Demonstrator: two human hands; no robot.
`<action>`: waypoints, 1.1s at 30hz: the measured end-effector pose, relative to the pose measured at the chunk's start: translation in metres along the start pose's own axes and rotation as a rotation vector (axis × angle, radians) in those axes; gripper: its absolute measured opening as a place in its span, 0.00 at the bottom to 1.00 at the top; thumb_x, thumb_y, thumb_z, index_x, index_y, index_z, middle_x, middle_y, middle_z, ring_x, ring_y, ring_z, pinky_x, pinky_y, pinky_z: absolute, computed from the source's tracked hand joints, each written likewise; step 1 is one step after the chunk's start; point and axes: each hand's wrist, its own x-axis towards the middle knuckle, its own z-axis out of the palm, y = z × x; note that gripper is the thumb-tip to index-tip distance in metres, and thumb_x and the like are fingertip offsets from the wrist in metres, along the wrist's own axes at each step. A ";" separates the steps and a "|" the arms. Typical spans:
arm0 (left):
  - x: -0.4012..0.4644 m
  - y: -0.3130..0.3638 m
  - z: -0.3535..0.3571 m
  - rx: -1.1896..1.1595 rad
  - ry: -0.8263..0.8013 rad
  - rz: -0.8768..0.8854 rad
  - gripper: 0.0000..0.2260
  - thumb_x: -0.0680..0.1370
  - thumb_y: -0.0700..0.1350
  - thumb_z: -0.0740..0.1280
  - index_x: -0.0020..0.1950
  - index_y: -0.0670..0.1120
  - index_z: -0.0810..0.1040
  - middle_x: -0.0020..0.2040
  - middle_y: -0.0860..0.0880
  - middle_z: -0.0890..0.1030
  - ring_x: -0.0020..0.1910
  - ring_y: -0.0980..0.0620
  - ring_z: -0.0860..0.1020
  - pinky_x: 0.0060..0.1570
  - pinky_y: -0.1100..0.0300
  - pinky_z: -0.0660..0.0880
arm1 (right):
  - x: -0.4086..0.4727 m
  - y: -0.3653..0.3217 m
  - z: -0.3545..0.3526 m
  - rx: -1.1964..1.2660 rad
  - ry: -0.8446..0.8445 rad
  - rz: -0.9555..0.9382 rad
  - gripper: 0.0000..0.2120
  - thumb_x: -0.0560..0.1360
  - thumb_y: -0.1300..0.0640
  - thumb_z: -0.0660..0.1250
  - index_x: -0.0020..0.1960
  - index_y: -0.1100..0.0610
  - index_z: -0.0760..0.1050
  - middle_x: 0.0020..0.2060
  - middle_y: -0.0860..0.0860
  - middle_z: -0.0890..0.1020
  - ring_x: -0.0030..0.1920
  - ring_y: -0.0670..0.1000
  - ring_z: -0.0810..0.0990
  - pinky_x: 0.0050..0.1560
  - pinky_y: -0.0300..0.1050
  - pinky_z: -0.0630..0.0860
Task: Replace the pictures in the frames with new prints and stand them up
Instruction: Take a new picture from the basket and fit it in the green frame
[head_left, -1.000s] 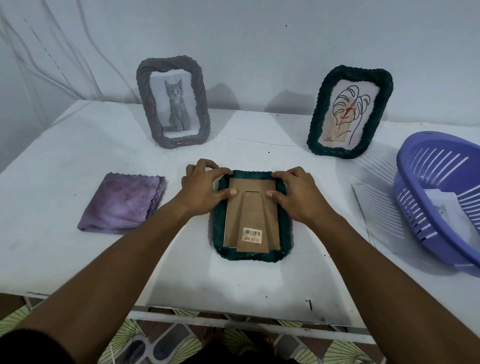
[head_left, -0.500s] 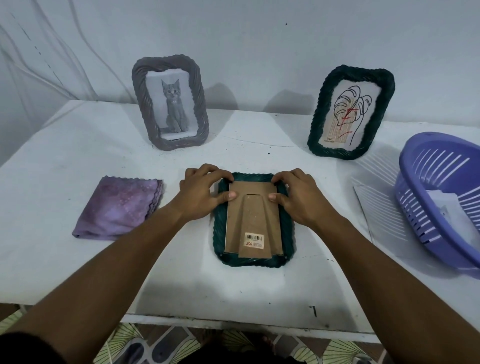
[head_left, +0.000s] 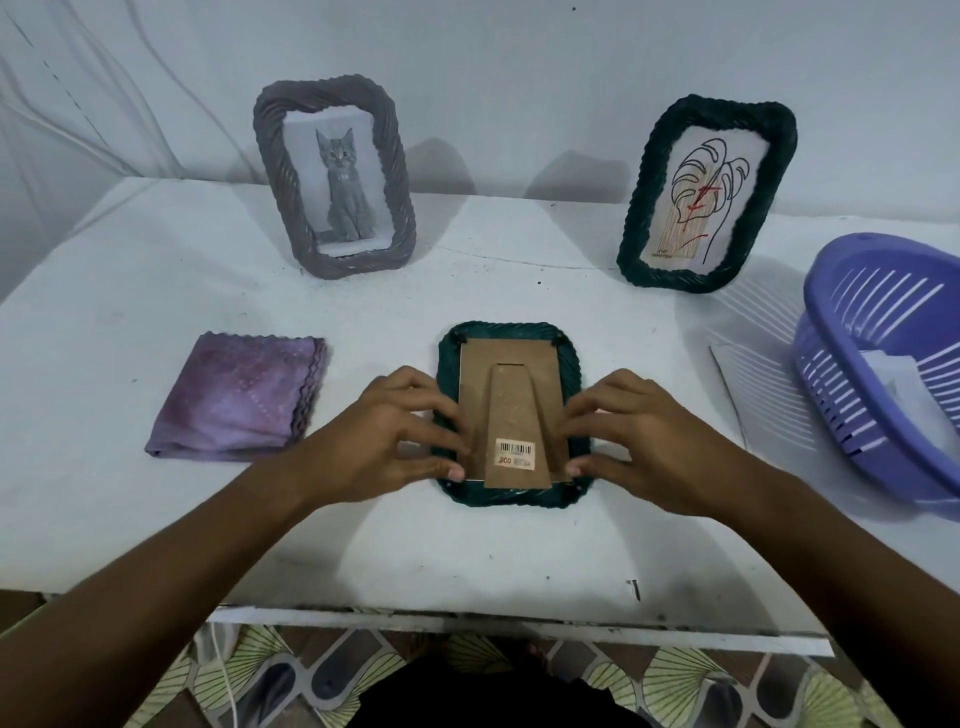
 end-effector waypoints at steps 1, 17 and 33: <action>-0.002 0.001 0.001 0.007 -0.017 -0.004 0.13 0.72 0.60 0.69 0.50 0.55 0.85 0.53 0.58 0.80 0.55 0.52 0.72 0.51 0.49 0.72 | -0.001 0.001 0.002 -0.020 -0.028 -0.019 0.21 0.73 0.38 0.60 0.55 0.50 0.80 0.54 0.45 0.79 0.55 0.50 0.73 0.49 0.44 0.70; -0.004 0.015 0.000 0.158 0.005 -0.022 0.11 0.67 0.62 0.71 0.43 0.58 0.85 0.50 0.61 0.80 0.55 0.54 0.72 0.51 0.53 0.65 | 0.001 -0.001 0.007 -0.132 0.064 -0.181 0.14 0.68 0.43 0.66 0.43 0.51 0.83 0.49 0.45 0.80 0.53 0.51 0.75 0.45 0.46 0.71; -0.006 0.023 0.015 0.126 0.138 -0.092 0.05 0.66 0.54 0.71 0.36 0.54 0.83 0.45 0.59 0.80 0.53 0.54 0.73 0.49 0.51 0.67 | -0.003 -0.006 0.028 0.080 0.258 -0.099 0.08 0.66 0.51 0.71 0.39 0.56 0.79 0.54 0.48 0.80 0.54 0.52 0.73 0.46 0.49 0.75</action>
